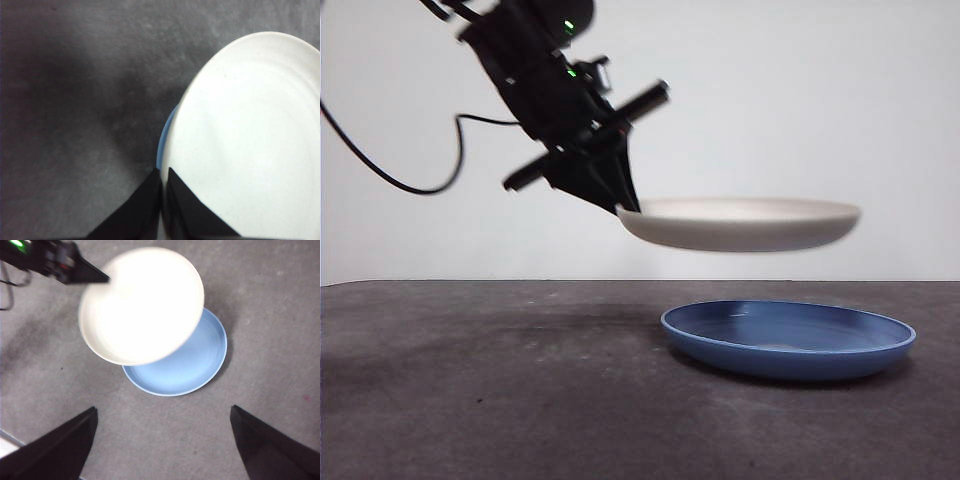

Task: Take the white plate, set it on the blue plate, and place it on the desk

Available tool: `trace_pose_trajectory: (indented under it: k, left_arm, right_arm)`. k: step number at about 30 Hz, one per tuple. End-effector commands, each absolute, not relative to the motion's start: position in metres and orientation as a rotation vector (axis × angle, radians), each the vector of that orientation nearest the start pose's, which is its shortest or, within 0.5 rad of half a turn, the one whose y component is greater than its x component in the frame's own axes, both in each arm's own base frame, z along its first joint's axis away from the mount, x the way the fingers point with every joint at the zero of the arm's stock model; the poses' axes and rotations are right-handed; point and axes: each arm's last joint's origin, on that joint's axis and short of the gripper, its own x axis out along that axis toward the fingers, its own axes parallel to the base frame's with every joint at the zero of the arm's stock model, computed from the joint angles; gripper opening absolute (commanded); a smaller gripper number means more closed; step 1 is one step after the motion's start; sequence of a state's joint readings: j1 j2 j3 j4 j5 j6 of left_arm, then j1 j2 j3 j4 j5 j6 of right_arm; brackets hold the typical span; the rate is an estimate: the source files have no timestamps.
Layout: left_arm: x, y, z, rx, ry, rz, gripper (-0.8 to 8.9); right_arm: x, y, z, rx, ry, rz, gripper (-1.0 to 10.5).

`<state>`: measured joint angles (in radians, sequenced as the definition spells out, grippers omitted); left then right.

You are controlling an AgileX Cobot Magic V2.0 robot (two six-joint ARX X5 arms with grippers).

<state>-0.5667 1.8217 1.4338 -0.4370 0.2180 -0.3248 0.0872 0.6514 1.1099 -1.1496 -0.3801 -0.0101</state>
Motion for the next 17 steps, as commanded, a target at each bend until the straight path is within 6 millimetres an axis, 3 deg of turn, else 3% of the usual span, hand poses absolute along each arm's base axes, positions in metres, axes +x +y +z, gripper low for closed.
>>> trace_pose_trajectory:
  k: [1,17]
  left_arm:
    - [0.342,-0.237,0.242,-0.127,0.950,-0.593,0.10]
    - [0.346,-0.273,0.186,-0.073,1.020,-0.612,0.09]
  right_arm:
    - [0.070,0.016,0.377,0.088,0.662,0.428,4.3]
    - [0.065,0.015,0.384,0.079,0.648,0.407,4.3]
